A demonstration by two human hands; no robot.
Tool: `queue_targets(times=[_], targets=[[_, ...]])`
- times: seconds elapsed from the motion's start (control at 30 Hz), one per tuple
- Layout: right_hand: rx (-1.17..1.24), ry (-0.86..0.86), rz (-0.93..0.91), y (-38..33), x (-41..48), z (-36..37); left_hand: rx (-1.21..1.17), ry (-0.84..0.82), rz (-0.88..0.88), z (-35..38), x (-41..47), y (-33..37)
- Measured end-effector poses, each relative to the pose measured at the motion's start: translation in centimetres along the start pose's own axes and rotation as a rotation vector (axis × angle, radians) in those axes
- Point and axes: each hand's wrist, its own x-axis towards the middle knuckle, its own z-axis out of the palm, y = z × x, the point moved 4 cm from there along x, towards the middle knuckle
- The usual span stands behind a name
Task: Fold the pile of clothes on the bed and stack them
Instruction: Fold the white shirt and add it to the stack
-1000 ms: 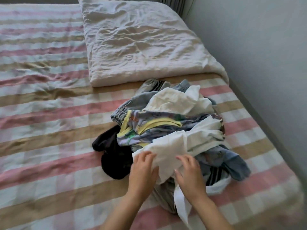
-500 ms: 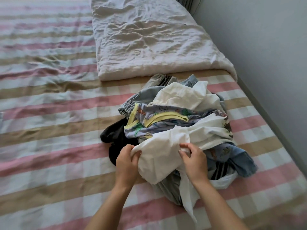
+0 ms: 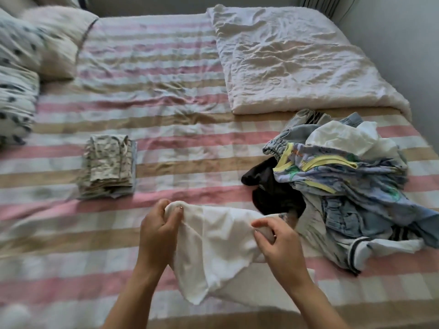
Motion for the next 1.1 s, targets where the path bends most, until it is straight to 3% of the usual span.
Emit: queue_targets(times=[0.2, 0.43, 0.57, 0.63, 0.8, 0.87, 0.93, 1.0, 1.1], targets=[[0.081, 0.003, 0.069, -3.2, -3.3, 7.4, 0.090, -0.091, 0.010, -6.0, 0.8, -4.1], [0.063, -0.083, 0.368, 3.9, -4.7, 14.3, 0.071, -0.188, -0.160, -0.7, -0.3, -14.1], [0.069, -0.224, 0.476, 7.3, -4.8, 16.2, -0.172, -0.372, -0.334, 2.9, -2.0, -17.8], [0.053, -0.260, 0.497, 8.5, -4.8, 16.7, -0.161, -0.340, -0.331, 3.1, -2.5, -18.9], [0.005, -0.160, 0.367, 7.9, -5.6, 17.3, 0.074, 0.039, -0.259, 0.3, -4.2, -20.8], [-0.051, -0.153, 0.265, 6.8, -5.8, 18.4, 0.221, -0.008, -0.240, -0.1, -4.6, -22.1], [-0.151, -0.175, 0.201, 6.0, -6.1, 20.0, 0.406, -0.164, -0.218, 0.5, -5.0, -23.6], [-0.278, -0.239, 0.238, 5.7, -6.4, 21.8, 0.567, -0.267, -0.202, 1.2, -5.2, -24.7], [-0.434, -0.325, 0.373, 5.9, -6.5, 24.1, 0.700, -0.285, -0.181, 2.0, -5.1, -25.7]])
